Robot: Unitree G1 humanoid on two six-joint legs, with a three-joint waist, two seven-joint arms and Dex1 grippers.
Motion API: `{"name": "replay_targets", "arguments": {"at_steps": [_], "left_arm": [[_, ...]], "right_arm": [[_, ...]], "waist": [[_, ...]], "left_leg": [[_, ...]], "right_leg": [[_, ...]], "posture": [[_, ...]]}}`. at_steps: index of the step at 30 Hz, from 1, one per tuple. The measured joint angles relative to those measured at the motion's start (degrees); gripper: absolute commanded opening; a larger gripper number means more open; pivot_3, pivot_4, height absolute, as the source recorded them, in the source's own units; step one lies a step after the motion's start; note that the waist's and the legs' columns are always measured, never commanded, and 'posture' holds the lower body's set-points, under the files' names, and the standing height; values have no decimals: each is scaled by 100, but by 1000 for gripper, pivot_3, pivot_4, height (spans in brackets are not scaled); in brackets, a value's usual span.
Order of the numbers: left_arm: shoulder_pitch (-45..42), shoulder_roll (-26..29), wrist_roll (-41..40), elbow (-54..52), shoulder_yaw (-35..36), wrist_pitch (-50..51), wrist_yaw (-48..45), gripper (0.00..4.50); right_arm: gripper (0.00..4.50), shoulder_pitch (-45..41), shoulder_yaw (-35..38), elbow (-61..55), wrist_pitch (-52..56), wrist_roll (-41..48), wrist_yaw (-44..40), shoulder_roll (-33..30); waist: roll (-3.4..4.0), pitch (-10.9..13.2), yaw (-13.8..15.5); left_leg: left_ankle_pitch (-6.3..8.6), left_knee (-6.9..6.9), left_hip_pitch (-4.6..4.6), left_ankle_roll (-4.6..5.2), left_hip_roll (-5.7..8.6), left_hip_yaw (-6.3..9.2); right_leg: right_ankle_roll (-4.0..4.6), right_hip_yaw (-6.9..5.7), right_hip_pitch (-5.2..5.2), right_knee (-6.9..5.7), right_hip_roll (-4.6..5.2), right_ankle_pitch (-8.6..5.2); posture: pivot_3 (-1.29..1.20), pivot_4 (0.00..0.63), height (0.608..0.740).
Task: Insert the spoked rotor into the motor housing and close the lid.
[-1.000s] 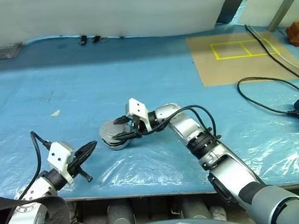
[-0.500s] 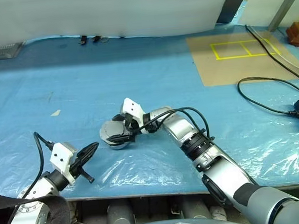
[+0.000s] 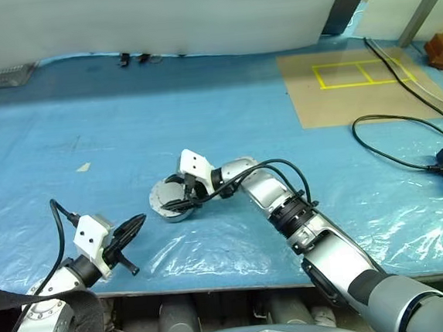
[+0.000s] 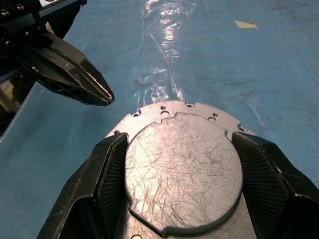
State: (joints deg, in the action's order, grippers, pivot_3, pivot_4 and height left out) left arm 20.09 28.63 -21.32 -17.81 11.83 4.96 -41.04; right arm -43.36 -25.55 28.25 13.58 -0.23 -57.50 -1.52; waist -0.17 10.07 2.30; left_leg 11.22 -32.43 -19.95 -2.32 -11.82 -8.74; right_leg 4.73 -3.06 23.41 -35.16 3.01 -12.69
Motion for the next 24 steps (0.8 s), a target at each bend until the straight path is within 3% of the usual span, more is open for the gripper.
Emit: {"name": "replay_targets", "arguments": {"at_steps": [24], "left_arm": [[-192, -52, 45, -29, -176, -7, 29, 0]], "right_arm": [[2971, -279, -165, 313, -137, -202, -175, -24]], "waist": [[0, -1, -6]], "left_leg": [[0, 9, 21, 0, -1, 0]], "right_leg": [[-1, 0, -17, 4, 0, 0]], "posture": [[0, 150, 740]]}}
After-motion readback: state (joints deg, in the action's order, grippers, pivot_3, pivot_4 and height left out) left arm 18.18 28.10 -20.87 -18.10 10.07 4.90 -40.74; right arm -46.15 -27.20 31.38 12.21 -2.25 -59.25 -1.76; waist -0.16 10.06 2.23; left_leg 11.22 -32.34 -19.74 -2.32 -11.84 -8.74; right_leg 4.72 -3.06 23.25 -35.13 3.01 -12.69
